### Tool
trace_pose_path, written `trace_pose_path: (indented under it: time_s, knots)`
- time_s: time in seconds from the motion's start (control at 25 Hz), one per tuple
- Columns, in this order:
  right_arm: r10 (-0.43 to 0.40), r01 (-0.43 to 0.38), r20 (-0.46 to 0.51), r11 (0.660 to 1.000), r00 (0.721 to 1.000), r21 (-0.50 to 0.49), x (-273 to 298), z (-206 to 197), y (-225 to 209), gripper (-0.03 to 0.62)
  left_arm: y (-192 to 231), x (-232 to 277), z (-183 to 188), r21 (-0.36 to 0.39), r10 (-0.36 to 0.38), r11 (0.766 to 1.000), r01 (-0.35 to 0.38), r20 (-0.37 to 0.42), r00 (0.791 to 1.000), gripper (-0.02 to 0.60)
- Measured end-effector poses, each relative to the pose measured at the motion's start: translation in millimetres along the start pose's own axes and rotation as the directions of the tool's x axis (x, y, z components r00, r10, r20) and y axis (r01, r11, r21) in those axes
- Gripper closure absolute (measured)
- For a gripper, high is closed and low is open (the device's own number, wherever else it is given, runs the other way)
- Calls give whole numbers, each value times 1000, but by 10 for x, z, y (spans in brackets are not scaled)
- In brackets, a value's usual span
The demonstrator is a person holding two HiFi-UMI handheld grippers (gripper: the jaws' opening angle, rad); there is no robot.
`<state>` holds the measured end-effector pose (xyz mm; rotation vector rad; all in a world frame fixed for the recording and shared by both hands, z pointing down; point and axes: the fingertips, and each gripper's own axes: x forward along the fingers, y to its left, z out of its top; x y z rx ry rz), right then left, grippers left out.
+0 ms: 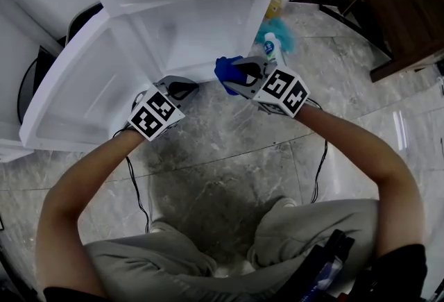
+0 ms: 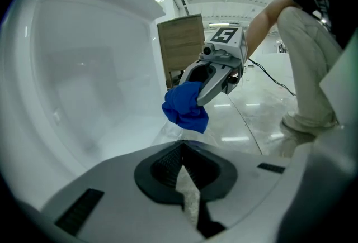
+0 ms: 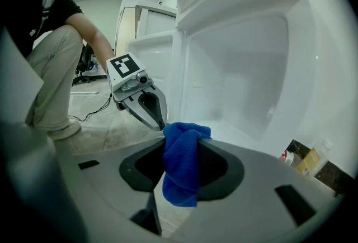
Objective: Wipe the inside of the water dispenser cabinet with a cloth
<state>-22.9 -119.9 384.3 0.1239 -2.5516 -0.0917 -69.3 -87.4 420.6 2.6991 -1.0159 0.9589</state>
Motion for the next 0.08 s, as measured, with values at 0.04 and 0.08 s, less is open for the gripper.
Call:
trace_pose_path:
  time_s: [0.04,0.08]
  knots:
    - [0,0,-2,1000,1000,-2,4,-7,-5,467,13,-3,-13,11,5,1000,-5,-6,1000,575]
    - [-1,1,-3,1000,1000,-4,8,-14,-11,468,25,-7,-25,20,10,1000,-10,-11,1000,575]
